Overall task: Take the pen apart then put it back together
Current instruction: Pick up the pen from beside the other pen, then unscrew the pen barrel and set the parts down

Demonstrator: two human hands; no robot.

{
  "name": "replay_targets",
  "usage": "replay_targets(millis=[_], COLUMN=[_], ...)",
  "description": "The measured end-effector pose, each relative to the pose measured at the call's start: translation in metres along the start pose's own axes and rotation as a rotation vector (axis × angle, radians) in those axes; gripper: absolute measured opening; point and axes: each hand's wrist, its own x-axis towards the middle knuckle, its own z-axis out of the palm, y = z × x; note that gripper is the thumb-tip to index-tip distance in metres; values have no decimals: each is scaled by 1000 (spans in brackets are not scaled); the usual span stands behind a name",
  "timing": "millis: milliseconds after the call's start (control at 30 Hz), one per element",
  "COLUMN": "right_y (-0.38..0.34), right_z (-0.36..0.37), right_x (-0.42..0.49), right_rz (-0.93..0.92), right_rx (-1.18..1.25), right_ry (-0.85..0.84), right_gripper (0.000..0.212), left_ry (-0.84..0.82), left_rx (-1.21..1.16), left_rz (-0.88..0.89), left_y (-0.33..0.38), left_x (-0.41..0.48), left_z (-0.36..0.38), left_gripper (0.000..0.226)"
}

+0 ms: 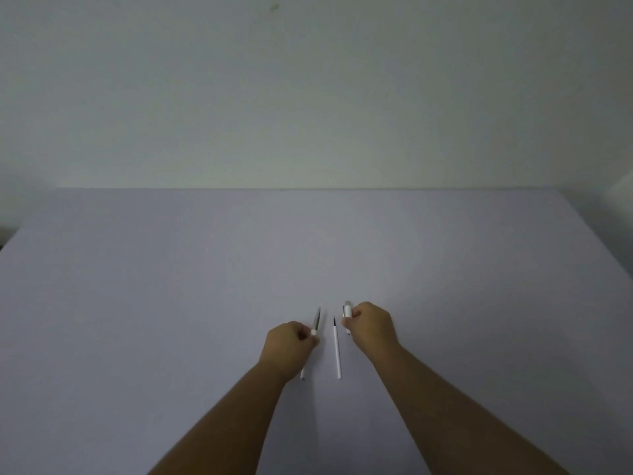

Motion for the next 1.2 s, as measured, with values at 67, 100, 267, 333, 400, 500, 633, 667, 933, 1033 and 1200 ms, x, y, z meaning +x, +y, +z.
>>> replay_targets(millis=[67,100,267,333,400,500,633,667,933,1033,1200], right_y=[2,4,7,7,8,10,12,12,-10,-17,-18], right_z=[4,6,12,13,13,13,12,12,2,2,-7], right_x=[0,1,2,1,2,3,1,1,-7,-10,-9], right_rz=[7,1,-7,-6,-8,-12,-7,-9,-41,-64,-89], right_rx=[-31,-52,-40,-44,-44,-52,-39,-32,357,415,582], right_ry=[26,24,35,42,38,35,45,50,-47,-135,-184], right_gripper=[21,22,24,25,24,25,25,27,42,25,12], left_ry=[2,5,28,28,28,33,33,32,52,52,-76], left_rx=[-10,-15,-21,-19,-26,-27,-3,-3,77,108,-166], left_rz=[-4,-6,3,6,4,5,20,21,105,146,68], left_y=[2,2,1,2,3,5,8,9,13,19,25], left_x=[1,2,1,1,1,1,-1,-1,-5,-7,-8], left_z=[1,1,3,2,2,2,2,2,1,2,-7], left_gripper=[14,14,15,13,11,9,10,9,16,18,23])
